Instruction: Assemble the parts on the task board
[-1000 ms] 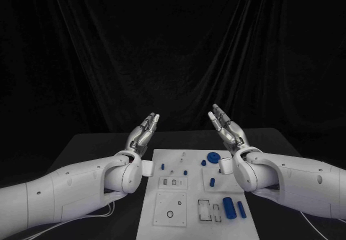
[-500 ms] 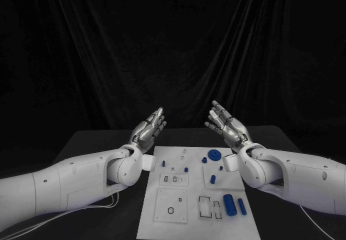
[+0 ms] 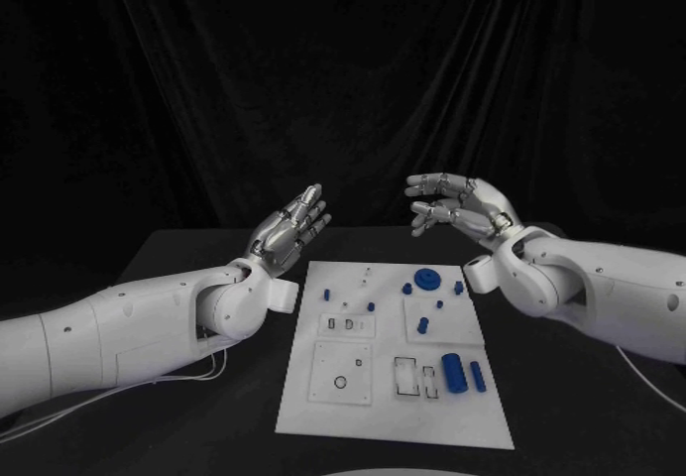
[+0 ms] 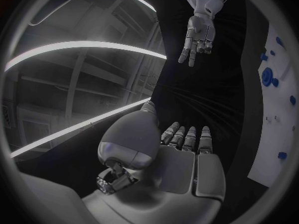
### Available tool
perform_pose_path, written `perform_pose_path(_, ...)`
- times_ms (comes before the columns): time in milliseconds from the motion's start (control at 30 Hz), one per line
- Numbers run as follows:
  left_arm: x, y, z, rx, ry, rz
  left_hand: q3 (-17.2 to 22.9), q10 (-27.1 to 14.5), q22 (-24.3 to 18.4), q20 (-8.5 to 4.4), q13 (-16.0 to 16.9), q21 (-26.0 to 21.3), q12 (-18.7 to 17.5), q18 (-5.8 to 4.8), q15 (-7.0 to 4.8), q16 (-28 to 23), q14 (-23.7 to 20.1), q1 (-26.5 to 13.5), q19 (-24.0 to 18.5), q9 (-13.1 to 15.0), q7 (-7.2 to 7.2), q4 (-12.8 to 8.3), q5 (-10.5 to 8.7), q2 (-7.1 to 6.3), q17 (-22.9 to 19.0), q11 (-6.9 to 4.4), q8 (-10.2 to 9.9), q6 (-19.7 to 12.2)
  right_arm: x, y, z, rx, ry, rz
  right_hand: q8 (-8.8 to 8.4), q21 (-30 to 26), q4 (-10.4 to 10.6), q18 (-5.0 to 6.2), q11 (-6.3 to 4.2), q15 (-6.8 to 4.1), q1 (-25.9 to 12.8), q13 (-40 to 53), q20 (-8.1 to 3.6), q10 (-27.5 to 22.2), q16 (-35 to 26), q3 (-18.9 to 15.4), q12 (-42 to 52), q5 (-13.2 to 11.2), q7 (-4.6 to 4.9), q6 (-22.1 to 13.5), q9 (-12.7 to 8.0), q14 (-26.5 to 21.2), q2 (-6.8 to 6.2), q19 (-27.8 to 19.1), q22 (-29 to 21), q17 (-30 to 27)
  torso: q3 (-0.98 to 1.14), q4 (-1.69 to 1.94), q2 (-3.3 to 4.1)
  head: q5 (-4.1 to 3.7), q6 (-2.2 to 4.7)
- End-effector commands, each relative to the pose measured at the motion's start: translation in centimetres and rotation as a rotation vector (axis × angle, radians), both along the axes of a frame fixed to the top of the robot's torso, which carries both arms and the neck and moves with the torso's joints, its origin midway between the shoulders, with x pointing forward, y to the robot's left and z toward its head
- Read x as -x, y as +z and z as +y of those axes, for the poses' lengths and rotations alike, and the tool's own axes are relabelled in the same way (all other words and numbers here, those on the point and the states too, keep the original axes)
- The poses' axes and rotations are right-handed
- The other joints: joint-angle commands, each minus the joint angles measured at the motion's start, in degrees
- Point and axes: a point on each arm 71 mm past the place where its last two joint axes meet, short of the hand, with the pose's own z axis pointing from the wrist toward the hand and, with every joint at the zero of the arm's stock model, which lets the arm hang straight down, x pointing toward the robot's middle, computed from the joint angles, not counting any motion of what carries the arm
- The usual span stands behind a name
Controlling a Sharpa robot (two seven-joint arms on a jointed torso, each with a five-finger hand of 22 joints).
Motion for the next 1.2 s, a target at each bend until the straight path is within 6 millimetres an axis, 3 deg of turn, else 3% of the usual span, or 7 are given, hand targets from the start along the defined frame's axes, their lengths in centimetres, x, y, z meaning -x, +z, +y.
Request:
perform_pose_path(33, 0.5, 1.1, -0.1, 0.086, -0.054, -0.111, 0.09, -0.11, -0.09, 0.62, -0.09, -0.34, -0.38, 1.11, 0.44, -0.21, -0.03, 0.33, -0.15, 0.04, 0.07, 0.15, -0.35, 0.18, -0.10, 0.63, 0.28, 0.26, 0.0, 0.9, 1.0, 0.359, 0.144, -0.203, -0.73, 8.45, 0.74, 0.61, -0.75, -1.25, -0.08, -1.76, -1.45, 7.22, 3.14, 1.45, -2.88, 0.42, 1.29, 5.93, 0.21, 3.30, -0.52, 1.82, 5.75, 1.85, -0.05, 0.05, 0.09, -0.07, -1.75)
perform_pose_path(133, 0.8, 1.2, -0.1, 0.093, -0.079, -0.105, -0.10, -0.11, -0.09, 0.87, -0.09, -0.34, -0.38, 1.21, 0.63, -0.21, -0.03, -0.37, -0.15, 0.06, 0.54, 0.18, -0.72, 0.36, -0.10, 0.91, 0.29, 0.35, -0.5, 2.1, 1.3, 0.565, 0.171, -0.359, -3.41, 40.88, 5.54, -5.63, -2.31, -3.70, -0.19, -3.45, -2.96, 17.09, 18.19, 3.18, -10.15, -5.36, 1.12, 11.57, 0.04, 9.89, -2.33, 16.31, 50.53, 10.30, 0.00, -0.11, 0.05, 0.14, -3.07)
perform_pose_path(267, 1.2, 1.3, 0.0, 0.103, -0.099, -0.101, -0.08, -0.11, -0.09, 0.97, -0.09, -0.34, -0.38, 1.24, 0.71, -0.21, -0.03, -0.42, -0.15, 0.11, 0.79, 0.15, -0.59, 0.38, -0.10, 1.03, 0.36, 0.64, -0.8, 3.0, 1.7, 0.826, 0.178, -0.555, -5.17, 47.06, 11.68, -6.95, -3.08, -4.46, -1.06, -3.04, -3.52, 23.16, 36.76, 3.99, -13.57, -15.26, 0.44, 14.06, 0.43, 17.51, -4.41, 19.56, 60.27, 32.83, 0.01, -0.13, 0.21, 0.28, -4.09)
perform_pose_path(400, 1.4, 1.4, 0.2, 0.109, -0.108, -0.098, -0.04, -0.11, -0.09, 1.07, -0.09, -0.34, -0.38, 1.25, 0.81, -0.21, -0.03, -0.40, -0.15, 0.13, 0.89, 0.12, -0.44, 0.38, -0.10, 1.10, 0.39, 0.77, -1.1, 2.9, 2.2, 1.074, 0.184, -0.702, -5.83, 49.83, 14.80, -8.07, -3.95, -5.31, -2.46, -2.69, -4.24, 26.85, 43.06, 3.69, -14.37, -17.17, -0.05, 16.55, 1.13, 21.42, -6.73, 22.80, 65.89, 42.44, 0.02, 0.04, 0.69, -0.03, -5.22)
perform_pose_path(700, 1.6, 1.7, 1.0, 0.107, -0.099, -0.101, 0.25, -0.11, -0.09, 1.57, -0.09, -0.34, -0.38, 1.32, 1.24, -0.21, -0.03, 0.01, -0.15, 0.28, 1.45, 0.09, 0.35, 0.34, -0.10, 1.47, 0.67, 1.84, -2.2, 1.9, 2.2, 1.398, 0.198, -0.658, -9.71, 49.66, 16.50, -7.84, -4.78, -6.14, -0.43, -3.16, -5.21, 25.94, 43.79, 8.22, -20.17, -15.92, -0.98, 17.18, 0.74, 21.76, -10.64, 22.56, 65.23, 42.65, -0.17, 0.36, 1.74, -0.56, -6.89)
perform_pose_path(900, 1.8, 1.9, 1.6, 0.103, -0.091, -0.101, 0.61, -0.11, -0.09, 1.84, -0.09, -0.34, -0.38, 1.48, 1.35, -0.21, -0.03, 0.51, -0.15, 0.42, 1.90, 0.10, 1.20, 0.45, -0.10, 1.86, 1.05, 2.97, -2.7, 1.9, 1.7, 1.502, 0.156, -0.609, -11.39, 49.52, 16.35, -7.80, -4.62, -6.00, -3.72, -2.82, -5.07, 25.10, 44.01, 10.29, -22.33, -19.30, -0.34, 17.15, 0.17, 21.74, -12.69, 22.52, 65.13, 42.70, -0.24, 0.72, 2.70, -1.10, -6.32)
perform_pose_path(1200, 2.5, 2.2, 2.3, 0.098, -0.097, -0.093, 2.03, -0.11, -0.07, 2.55, -0.09, -0.31, -0.38, 1.75, 1.80, -0.21, -0.03, 2.64, -0.13, 0.48, 2.70, -0.02, 3.93, 0.32, -0.10, 2.64, 1.50, 3.69, -2.3, 2.5, 1.4, 1.578, 0.100, -0.662, -13.74, 48.98, 15.62, -7.61, -5.04, -6.22, -5.05, -0.80, -5.17, 26.29, 44.00, 15.21, -22.13, -16.40, -2.08, 15.53, 0.36, 21.57, -14.96, 22.10, 64.52, 42.35, -0.21, 1.02, 4.58, -1.32, -6.36)
